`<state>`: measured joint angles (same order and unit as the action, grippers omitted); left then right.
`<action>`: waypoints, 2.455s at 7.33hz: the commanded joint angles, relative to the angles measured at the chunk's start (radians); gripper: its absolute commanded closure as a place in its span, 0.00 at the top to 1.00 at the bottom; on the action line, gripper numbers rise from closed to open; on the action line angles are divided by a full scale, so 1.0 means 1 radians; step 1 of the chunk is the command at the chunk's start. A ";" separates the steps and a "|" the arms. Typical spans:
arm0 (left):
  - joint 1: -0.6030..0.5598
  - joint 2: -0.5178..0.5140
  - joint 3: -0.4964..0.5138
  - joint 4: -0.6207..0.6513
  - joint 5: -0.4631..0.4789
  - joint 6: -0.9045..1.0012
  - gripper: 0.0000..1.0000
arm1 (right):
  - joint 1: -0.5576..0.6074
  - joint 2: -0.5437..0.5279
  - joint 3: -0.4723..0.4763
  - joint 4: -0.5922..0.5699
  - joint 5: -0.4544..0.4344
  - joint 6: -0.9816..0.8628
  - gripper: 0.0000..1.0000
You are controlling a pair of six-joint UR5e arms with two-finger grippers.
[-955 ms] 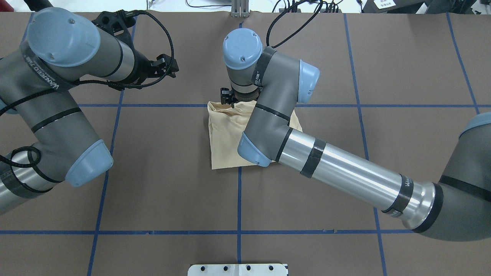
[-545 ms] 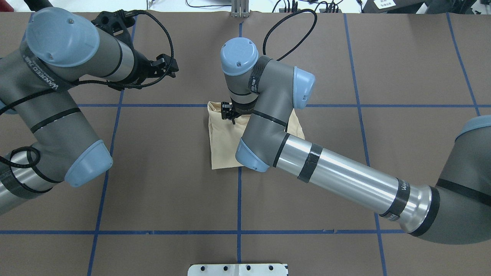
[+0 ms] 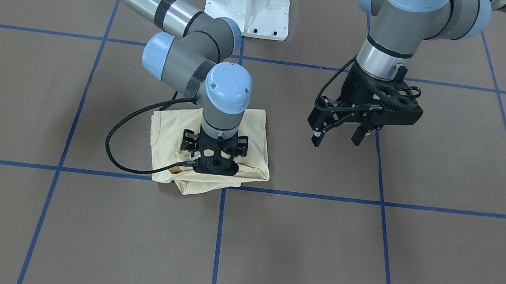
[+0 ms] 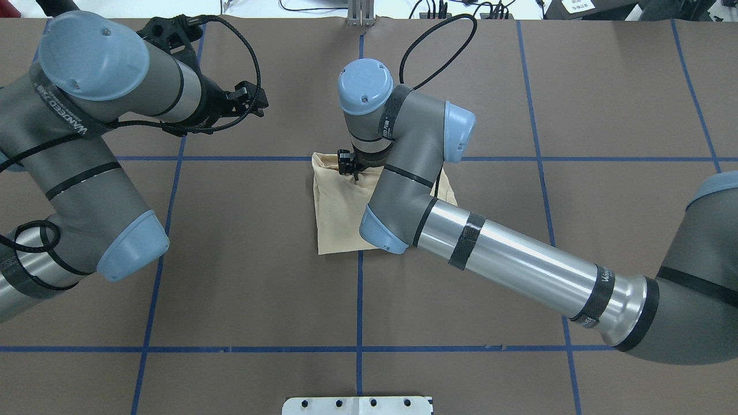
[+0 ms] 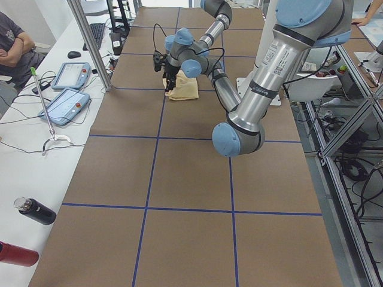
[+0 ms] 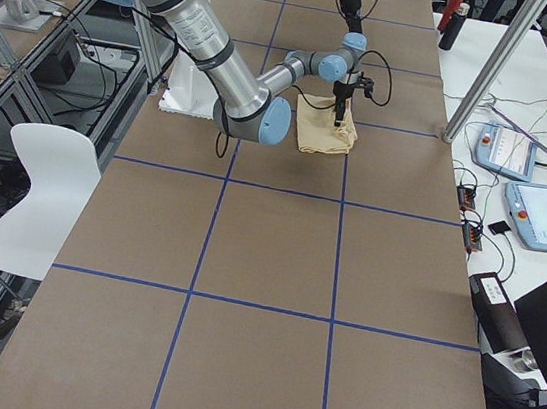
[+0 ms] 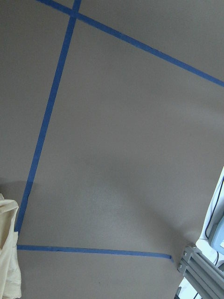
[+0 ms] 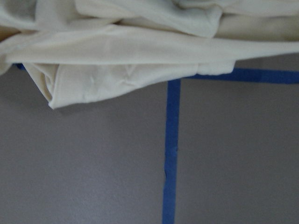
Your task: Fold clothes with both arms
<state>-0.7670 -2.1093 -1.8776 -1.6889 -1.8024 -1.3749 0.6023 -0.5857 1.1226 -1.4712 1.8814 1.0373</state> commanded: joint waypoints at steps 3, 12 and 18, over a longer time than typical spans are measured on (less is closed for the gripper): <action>-0.006 0.000 0.002 0.000 0.001 0.000 1.00 | 0.025 0.026 -0.099 0.202 -0.108 -0.016 0.99; -0.011 0.009 0.000 0.000 0.000 0.004 1.00 | 0.054 0.018 -0.026 -0.055 0.045 -0.054 0.99; -0.011 0.008 0.000 0.000 -0.002 0.000 1.00 | 0.060 0.004 -0.103 0.141 -0.074 -0.079 0.99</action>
<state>-0.7771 -2.1010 -1.8776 -1.6889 -1.8035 -1.3756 0.6616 -0.5800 1.0305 -1.3581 1.8352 0.9601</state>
